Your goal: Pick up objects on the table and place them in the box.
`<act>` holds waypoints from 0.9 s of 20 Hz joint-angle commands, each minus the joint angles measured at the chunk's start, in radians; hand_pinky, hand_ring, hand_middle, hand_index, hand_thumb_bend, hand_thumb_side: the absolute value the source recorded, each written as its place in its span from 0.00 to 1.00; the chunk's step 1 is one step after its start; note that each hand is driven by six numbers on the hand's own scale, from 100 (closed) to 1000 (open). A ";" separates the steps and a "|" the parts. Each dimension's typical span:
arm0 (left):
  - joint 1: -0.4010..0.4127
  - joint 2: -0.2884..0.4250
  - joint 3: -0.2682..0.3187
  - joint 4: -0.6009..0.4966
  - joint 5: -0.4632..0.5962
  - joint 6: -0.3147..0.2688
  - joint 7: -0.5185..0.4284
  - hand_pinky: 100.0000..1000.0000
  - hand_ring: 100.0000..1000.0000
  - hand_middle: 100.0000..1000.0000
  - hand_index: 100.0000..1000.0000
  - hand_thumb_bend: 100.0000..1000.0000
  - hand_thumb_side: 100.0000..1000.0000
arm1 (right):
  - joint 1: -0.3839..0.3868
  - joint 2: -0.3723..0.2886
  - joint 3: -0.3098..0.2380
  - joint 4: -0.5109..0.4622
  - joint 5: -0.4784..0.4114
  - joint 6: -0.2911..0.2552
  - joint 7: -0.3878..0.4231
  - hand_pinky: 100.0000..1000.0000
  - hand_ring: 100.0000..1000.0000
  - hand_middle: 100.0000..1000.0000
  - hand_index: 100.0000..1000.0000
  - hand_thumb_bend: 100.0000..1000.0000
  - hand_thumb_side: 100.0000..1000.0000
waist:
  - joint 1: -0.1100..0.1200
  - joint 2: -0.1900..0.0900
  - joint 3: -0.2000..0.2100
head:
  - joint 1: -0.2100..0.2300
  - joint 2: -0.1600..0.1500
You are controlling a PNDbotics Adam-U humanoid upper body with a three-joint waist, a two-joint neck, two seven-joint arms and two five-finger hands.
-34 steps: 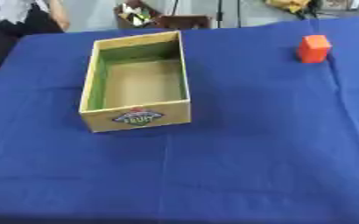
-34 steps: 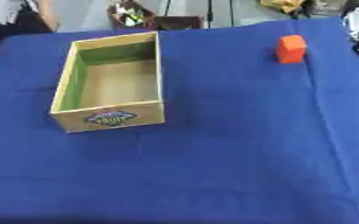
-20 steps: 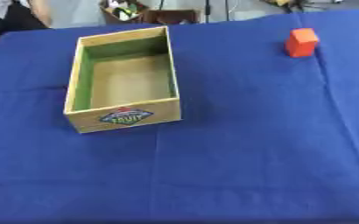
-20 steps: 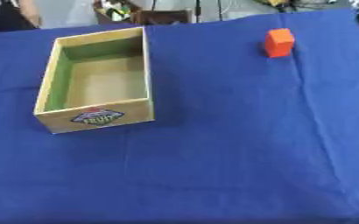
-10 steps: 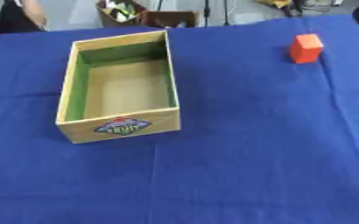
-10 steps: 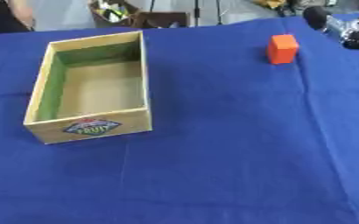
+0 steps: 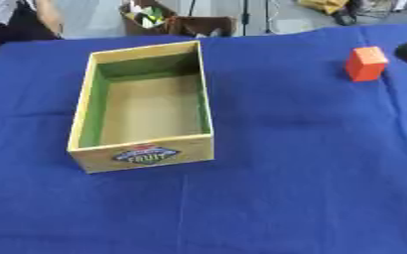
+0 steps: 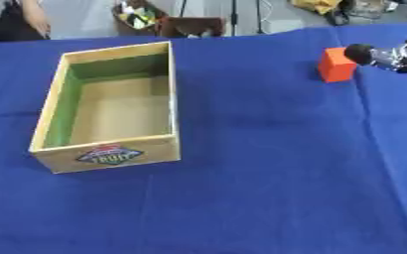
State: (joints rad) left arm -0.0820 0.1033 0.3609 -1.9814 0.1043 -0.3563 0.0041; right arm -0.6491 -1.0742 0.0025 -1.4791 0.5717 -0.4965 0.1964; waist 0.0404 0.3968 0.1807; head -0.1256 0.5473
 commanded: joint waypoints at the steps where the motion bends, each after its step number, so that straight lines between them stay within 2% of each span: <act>1: -0.008 0.008 0.002 -0.019 -0.006 -0.004 -0.005 0.15 0.31 0.31 0.62 0.00 1.00 | -0.028 -0.055 -0.007 0.044 0.036 -0.036 0.029 0.80 0.91 0.86 0.96 0.53 1.00 | -0.005 -0.011 0.007 | -0.012 -0.025; 7: -0.017 0.009 0.000 -0.019 -0.010 -0.007 -0.008 0.14 0.31 0.31 0.62 0.00 1.00 | -0.050 -0.059 -0.016 0.099 0.066 -0.060 0.057 0.81 0.93 0.86 0.97 0.53 0.97 | -0.017 0.006 0.026 | -0.041 -0.051; 18: -0.012 -0.001 0.000 -0.019 -0.022 -0.015 -0.013 0.14 0.30 0.31 0.62 0.00 1.00 | -0.073 -0.058 -0.020 0.167 0.133 -0.030 0.032 0.80 0.92 0.86 0.98 0.51 0.94 | -0.024 0.041 0.065 | -0.116 -0.102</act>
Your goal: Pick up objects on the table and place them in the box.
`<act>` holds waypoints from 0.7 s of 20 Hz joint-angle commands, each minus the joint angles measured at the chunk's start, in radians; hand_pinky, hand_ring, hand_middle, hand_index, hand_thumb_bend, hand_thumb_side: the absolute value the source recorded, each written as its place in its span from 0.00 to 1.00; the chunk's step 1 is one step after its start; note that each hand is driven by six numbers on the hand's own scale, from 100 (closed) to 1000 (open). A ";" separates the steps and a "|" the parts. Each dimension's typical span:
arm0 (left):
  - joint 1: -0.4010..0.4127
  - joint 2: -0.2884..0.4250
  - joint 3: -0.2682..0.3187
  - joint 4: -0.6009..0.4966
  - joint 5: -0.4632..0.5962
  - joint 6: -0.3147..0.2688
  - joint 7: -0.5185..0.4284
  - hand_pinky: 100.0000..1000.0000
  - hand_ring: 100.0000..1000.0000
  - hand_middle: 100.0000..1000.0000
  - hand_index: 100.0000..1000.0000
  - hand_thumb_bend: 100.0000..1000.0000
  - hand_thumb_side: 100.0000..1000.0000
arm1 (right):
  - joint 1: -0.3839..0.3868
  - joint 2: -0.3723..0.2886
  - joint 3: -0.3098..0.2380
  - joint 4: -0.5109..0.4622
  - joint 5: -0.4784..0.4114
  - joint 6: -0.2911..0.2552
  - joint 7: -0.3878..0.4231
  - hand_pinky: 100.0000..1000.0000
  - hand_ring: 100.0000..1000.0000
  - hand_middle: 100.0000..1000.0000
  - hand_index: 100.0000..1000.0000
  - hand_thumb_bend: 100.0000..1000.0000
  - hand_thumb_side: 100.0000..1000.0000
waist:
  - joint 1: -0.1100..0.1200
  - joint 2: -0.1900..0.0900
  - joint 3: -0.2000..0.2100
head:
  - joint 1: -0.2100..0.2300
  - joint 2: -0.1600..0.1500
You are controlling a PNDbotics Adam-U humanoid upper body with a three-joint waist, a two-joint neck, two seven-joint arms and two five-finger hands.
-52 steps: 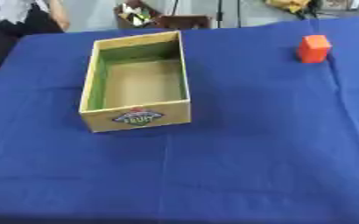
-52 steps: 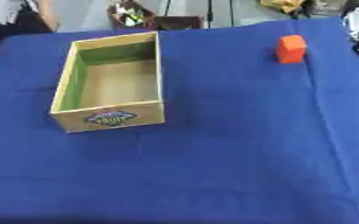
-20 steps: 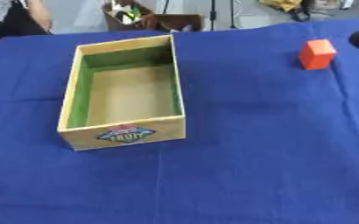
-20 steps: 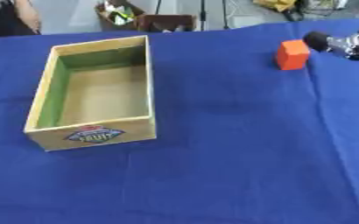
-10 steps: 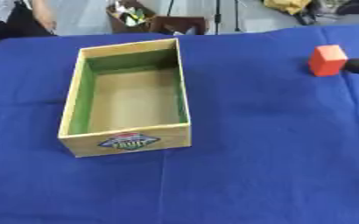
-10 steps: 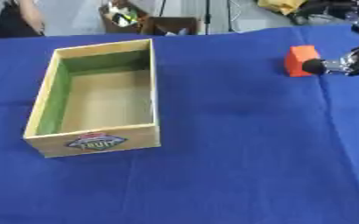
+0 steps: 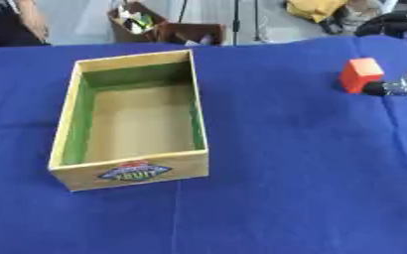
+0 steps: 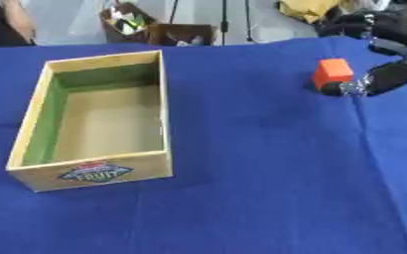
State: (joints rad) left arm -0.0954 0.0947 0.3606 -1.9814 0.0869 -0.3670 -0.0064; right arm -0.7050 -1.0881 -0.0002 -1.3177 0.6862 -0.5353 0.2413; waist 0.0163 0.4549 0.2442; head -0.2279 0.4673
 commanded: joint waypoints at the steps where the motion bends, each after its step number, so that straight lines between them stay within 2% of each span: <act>1: 0.003 0.006 0.000 -0.019 -0.006 -0.005 -0.002 0.14 0.30 0.31 0.62 0.00 1.00 | -0.018 -0.044 -0.017 0.008 0.024 0.012 -0.018 0.80 0.92 0.86 0.98 0.50 0.93 | 0.000 -0.014 0.004 | -0.021 -0.025; 10: 0.012 -0.007 -0.003 -0.019 -0.016 -0.012 -0.008 0.13 0.30 0.31 0.62 0.00 1.00 | -0.012 -0.049 -0.019 0.020 0.055 0.032 -0.044 0.80 0.92 0.87 0.98 0.51 0.94 | 0.008 0.006 0.018 | -0.122 -0.044; 14: 0.015 -0.010 -0.005 -0.019 -0.019 -0.015 -0.010 0.13 0.30 0.30 0.62 0.00 1.00 | -0.005 -0.055 -0.024 0.023 0.057 0.036 -0.046 0.81 0.92 0.87 0.99 0.51 0.93 | 0.014 0.013 0.021 | -0.139 -0.060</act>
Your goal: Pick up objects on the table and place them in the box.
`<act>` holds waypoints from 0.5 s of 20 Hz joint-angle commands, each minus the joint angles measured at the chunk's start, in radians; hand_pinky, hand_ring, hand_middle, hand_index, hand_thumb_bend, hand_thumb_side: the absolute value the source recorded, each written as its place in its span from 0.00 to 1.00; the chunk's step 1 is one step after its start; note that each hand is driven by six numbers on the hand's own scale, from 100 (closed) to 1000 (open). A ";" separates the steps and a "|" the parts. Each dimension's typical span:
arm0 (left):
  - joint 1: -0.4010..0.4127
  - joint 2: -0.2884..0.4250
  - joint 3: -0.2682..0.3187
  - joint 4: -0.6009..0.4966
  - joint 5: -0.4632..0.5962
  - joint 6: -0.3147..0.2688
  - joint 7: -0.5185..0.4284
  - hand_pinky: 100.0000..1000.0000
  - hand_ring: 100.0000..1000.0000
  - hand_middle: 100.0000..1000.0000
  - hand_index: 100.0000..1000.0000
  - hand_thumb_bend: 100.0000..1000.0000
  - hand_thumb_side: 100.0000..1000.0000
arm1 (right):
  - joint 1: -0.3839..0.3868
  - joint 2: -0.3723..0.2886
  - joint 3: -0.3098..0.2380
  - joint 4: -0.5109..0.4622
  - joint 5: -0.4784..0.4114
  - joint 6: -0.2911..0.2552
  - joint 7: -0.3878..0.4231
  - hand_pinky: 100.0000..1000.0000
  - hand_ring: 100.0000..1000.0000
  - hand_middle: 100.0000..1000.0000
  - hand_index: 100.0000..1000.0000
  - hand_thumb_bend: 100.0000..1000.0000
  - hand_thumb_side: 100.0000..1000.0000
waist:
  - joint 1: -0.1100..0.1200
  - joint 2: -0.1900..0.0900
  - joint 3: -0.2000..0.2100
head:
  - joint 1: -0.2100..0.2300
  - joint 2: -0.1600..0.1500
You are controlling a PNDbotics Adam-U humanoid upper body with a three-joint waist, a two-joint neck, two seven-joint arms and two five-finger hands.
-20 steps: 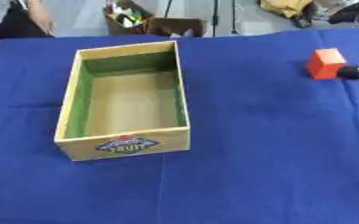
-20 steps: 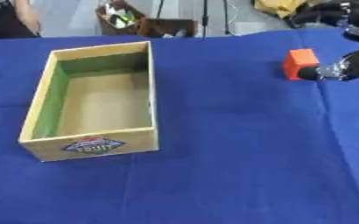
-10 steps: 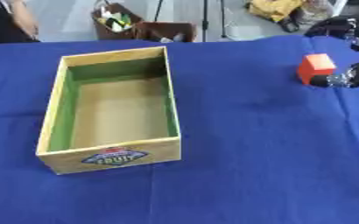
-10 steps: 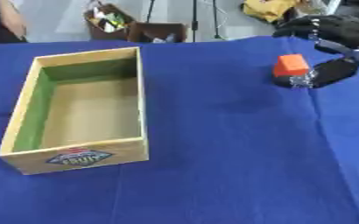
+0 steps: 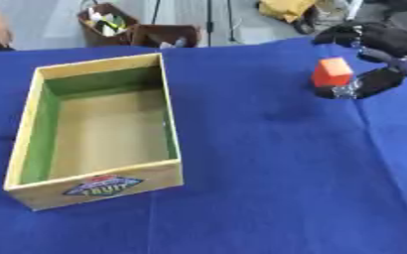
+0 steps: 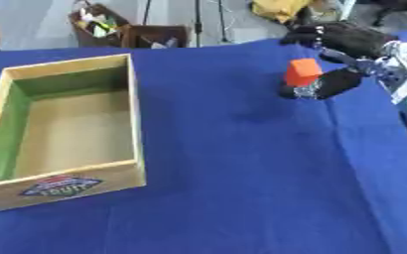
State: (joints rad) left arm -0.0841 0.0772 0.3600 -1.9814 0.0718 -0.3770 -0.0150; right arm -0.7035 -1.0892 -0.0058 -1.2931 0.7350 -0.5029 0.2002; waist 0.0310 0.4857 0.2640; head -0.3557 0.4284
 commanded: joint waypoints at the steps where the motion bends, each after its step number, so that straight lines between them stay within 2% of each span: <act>1: 0.005 0.006 -0.004 -0.019 -0.004 -0.006 -0.002 0.13 0.30 0.30 0.62 0.00 1.00 | -0.005 -0.057 -0.021 -0.001 0.008 0.005 -0.005 0.81 0.92 0.87 0.99 0.52 0.93 | 0.000 -0.016 0.003 | -0.011 -0.026; 10: 0.012 -0.007 -0.010 -0.019 -0.012 -0.012 -0.011 0.13 0.30 0.30 0.62 0.00 1.00 | 0.007 -0.076 -0.040 0.000 -0.015 0.021 0.004 0.81 0.93 0.87 1.00 0.54 0.91 | 0.010 0.010 0.010 | 0.013 -0.057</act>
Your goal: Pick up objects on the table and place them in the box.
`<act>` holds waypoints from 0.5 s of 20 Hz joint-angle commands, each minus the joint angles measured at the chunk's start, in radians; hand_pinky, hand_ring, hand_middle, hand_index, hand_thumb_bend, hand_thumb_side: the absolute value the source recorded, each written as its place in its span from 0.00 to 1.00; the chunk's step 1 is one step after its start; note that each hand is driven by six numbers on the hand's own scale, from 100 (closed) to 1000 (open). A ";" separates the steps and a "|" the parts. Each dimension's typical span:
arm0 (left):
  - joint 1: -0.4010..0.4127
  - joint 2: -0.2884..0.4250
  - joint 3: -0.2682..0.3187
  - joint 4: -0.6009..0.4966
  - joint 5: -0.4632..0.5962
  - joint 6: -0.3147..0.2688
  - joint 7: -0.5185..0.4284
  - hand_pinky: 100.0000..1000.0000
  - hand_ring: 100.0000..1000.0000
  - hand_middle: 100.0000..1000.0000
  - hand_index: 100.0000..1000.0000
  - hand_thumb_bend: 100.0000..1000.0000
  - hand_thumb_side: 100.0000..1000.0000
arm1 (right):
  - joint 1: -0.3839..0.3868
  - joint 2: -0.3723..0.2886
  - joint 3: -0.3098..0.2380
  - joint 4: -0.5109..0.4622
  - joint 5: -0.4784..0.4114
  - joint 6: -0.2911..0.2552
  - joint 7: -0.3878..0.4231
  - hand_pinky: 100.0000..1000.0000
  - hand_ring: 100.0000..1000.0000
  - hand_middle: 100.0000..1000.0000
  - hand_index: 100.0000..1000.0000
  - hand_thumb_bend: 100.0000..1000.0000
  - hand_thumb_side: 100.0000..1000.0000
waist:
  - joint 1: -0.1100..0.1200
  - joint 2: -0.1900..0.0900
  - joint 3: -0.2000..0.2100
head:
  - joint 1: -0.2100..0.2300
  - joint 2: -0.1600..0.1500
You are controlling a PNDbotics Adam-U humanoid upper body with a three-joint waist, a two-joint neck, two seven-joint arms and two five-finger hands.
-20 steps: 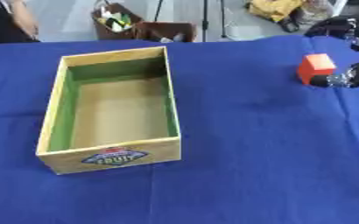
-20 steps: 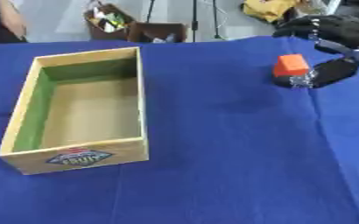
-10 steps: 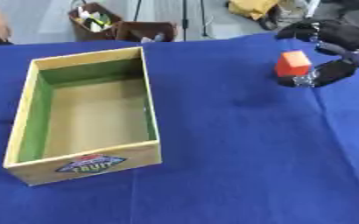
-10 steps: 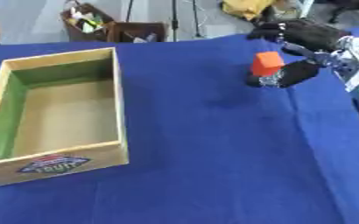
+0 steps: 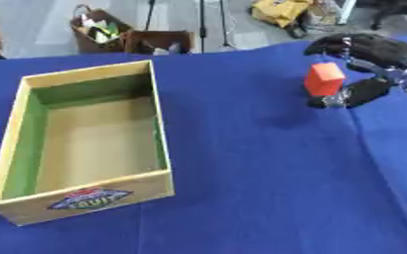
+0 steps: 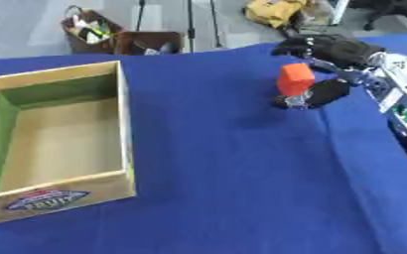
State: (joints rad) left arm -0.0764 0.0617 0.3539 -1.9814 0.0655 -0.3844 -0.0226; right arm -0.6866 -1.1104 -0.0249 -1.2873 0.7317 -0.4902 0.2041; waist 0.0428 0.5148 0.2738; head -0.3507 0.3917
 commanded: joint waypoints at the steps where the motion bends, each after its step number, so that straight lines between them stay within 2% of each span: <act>1: 0.004 0.006 -0.005 -0.019 -0.007 -0.005 -0.005 0.13 0.29 0.30 0.62 0.00 1.00 | -0.009 -0.056 -0.023 -0.006 -0.012 0.013 0.000 0.82 0.93 0.88 1.00 0.55 0.91 | -0.001 -0.015 0.000 | 0.011 -0.024; 10: 0.003 -0.007 -0.009 -0.019 -0.015 -0.007 -0.013 0.12 0.29 0.30 0.62 0.00 1.00 | 0.004 -0.070 -0.043 0.004 -0.019 0.059 -0.031 0.82 0.93 0.87 1.00 0.53 0.91 | -0.003 0.013 0.009 | 0.013 -0.051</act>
State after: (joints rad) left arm -0.0733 0.0480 0.3477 -1.9814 0.0569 -0.3902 -0.0322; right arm -0.6753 -1.1240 -0.0491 -1.2814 0.7216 -0.4388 0.1784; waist 0.0432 0.5497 0.2828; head -0.3392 0.3580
